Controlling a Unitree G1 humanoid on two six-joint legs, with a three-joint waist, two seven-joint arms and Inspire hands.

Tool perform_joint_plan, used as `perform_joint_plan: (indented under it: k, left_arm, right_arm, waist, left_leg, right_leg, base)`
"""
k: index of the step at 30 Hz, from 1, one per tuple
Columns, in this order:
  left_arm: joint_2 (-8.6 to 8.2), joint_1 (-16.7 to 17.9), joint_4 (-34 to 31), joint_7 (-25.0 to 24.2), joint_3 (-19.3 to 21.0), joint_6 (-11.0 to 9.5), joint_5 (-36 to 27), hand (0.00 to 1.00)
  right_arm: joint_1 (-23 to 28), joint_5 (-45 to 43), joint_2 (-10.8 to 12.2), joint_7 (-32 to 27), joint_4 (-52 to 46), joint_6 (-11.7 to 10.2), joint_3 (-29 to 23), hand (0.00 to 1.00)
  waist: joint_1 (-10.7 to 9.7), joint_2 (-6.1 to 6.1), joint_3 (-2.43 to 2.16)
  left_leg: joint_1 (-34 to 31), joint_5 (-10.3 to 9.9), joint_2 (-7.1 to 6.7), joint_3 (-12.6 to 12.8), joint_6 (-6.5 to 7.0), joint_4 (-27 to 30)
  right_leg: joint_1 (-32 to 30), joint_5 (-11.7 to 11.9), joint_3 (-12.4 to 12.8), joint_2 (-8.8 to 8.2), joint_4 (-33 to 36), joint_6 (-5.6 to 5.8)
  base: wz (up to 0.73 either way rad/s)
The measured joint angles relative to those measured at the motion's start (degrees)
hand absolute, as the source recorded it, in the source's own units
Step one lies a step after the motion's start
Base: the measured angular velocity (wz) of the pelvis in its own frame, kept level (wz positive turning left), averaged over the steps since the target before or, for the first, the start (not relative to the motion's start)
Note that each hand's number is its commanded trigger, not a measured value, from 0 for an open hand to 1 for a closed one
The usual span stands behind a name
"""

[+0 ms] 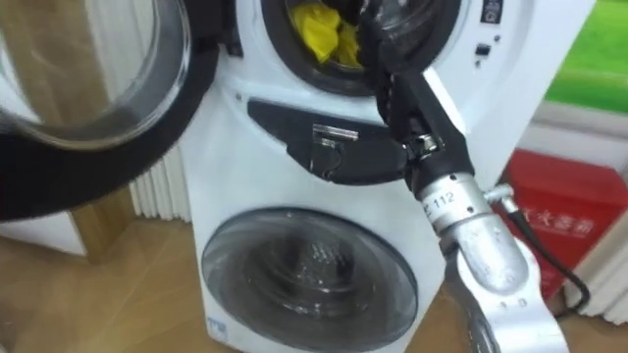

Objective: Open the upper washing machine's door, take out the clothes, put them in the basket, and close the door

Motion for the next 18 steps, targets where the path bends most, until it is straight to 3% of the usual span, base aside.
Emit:
perform_joint_plan:
  k: [2,4,5,6,7,11,14,16,18]
  left_arm:
    - [-0.04,0.28,0.08,-0.36,0.01,0.44,-0.44,0.0]
    - [-0.04,0.68,0.27,-0.47,0.05,0.8,-0.39,0.0]
    - [-0.04,0.75,0.27,-0.47,0.05,0.8,-0.38,0.0]
    - [-0.04,0.68,0.27,-0.48,0.09,0.49,-0.41,0.0]
    - [-0.12,0.56,0.34,-0.53,0.35,0.03,-0.41,0.0]
    - [-0.16,0.01,0.35,-0.93,1.1,-0.55,-0.44,0.0]
    - [-0.01,-1.24,0.11,-1.04,1.61,-0.09,-0.5,0.0]
    - [0.09,-3.01,0.07,-2.21,1.57,1.06,-0.44,0.0]
    - [0.2,-5.16,0.06,-2.73,1.46,1.03,-0.5,0.0]
  right_arm:
    - [-0.87,-0.43,-0.04,-0.92,1.31,0.3,1.16,0.0]
    - [-0.85,0.57,-0.03,-1.58,1.37,0.33,1.35,0.0]
    - [-0.87,0.57,-0.07,-2.0,1.36,0.28,1.33,0.0]
    - [-0.91,0.5,-0.18,-3.05,1.36,-0.04,1.28,0.0]
    - [-1.06,0.63,-0.24,-3.89,1.35,-0.05,1.28,0.0]
    - [-1.26,0.53,-0.4,-6.12,1.26,-0.05,1.25,0.0]
    - [-1.25,0.3,-1.27,-6.58,1.16,-0.03,1.32,0.0]
    - [-1.23,-0.62,-1.27,-6.43,-0.12,-0.35,1.62,0.0]
    - [0.11,-2.5,-1.23,-7.33,-1.24,-1.33,2.02,0.0]
  waist:
    - [0.63,-0.06,0.01]
    - [0.95,-0.06,0.03]
    - [0.84,-0.18,-0.18]
    - [0.5,-0.76,-0.44]
    - [0.11,-1.4,-0.72]
    - [-0.74,-1.35,-0.63]
    - [-1.87,-0.88,-0.43]
    - [-3.85,-0.42,-0.43]
    - [-4.59,-0.18,-0.24]
  left_leg:
    - [-2.75,0.72,-1.19,0.29,-0.18,-6.7]
    - [-4.3,7.66,-1.25,0.02,0.57,-13.83]
    - [-4.26,9.21,-1.3,0.05,0.67,-14.73]
    - [-3.76,11.31,-2.13,0.1,1.79,-16.19]
    - [-3.04,11.69,-3.06,0.51,2.22,-17.15]
    - [-1.37,9.15,-4.65,1.33,2.94,-16.49]
    - [-0.08,7.28,-6.23,2.03,3.71,-15.83]
    - [0.57,6.23,-8.19,2.29,4.77,-16.0]
    - [2.74,5.76,-8.5,4.03,5.43,-17.36]
  right_leg:
    - [0.79,-0.4,0.44,0.04,-0.15,-0.41]
    - [2.07,-1.44,0.15,-0.1,-0.31,-0.33]
    - [2.44,-1.59,0.24,-0.17,-0.4,0.09]
    - [2.92,-2.06,0.78,-0.46,-0.72,0.71]
    - [3.0,-2.21,1.04,-1.19,-1.36,1.24]
    - [5.6,-2.19,0.33,-2.92,-3.81,2.58]
    - [7.09,-3.21,0.31,-4.73,-2.76,4.39]
    - [6.57,-4.19,0.23,-6.51,1.61,6.12]
    - [4.2,-4.55,0.19,-8.26,8.82,6.92]
  base:
    - [-0.16]
    - [-0.17]
    - [-0.03]
    - [0.06]
    - [0.06]
    - [0.02]
    - [0.02]
    - [0.29]
    - [0.13]
